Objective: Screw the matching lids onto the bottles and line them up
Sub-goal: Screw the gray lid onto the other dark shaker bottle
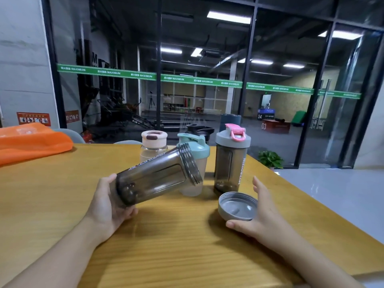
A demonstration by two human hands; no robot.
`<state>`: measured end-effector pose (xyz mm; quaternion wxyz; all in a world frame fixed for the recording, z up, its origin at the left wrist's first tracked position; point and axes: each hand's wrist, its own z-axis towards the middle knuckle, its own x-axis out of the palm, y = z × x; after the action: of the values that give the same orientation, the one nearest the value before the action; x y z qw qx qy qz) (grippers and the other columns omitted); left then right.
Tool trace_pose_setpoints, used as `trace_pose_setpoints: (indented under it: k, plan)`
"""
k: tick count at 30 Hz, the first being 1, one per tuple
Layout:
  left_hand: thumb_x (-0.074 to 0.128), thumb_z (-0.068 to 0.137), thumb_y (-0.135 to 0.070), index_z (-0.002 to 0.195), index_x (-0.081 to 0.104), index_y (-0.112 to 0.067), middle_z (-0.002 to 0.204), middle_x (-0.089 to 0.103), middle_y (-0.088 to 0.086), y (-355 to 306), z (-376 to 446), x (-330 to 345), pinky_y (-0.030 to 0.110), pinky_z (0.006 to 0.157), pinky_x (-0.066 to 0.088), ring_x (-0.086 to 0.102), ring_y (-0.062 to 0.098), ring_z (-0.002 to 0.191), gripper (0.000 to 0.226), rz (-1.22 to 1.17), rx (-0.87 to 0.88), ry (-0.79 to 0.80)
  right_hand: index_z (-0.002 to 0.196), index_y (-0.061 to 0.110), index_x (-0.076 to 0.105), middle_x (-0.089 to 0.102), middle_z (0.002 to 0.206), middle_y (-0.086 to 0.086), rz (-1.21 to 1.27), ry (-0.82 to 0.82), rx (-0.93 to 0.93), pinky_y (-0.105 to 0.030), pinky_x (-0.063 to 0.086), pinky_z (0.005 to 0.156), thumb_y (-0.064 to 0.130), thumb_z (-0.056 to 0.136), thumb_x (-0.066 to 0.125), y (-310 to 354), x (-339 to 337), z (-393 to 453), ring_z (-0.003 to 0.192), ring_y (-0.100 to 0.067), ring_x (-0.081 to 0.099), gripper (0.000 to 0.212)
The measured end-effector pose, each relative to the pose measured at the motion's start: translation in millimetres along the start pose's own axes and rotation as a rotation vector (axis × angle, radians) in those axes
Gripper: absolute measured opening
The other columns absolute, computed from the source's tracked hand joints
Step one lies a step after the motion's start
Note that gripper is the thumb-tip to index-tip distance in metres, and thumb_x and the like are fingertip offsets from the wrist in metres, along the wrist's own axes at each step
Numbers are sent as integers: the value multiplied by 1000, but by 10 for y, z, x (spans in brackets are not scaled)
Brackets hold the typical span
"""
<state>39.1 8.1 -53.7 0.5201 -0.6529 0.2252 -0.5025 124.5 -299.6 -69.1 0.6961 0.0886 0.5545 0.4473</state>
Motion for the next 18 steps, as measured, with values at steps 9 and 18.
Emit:
trace_pose_setpoints:
  k: [9,18]
  plan:
    - [30,92,-41,83,62,-16,51,59,2,-3,-40,51,36,56,34,40,25,52,42,23,-33,-3,148,23,5,43,138,1,148,77,185,-20,31,95,45,56,86,-103,-51,-34,120,-10,43,125]
    - [29,90,-44,87,64,-18,54,58,2,16,1,24,33,56,35,35,21,47,44,51,-25,21,113,39,37,53,114,21,247,57,18,-4,42,79,28,57,90,197,-26,86,100,17,51,78]
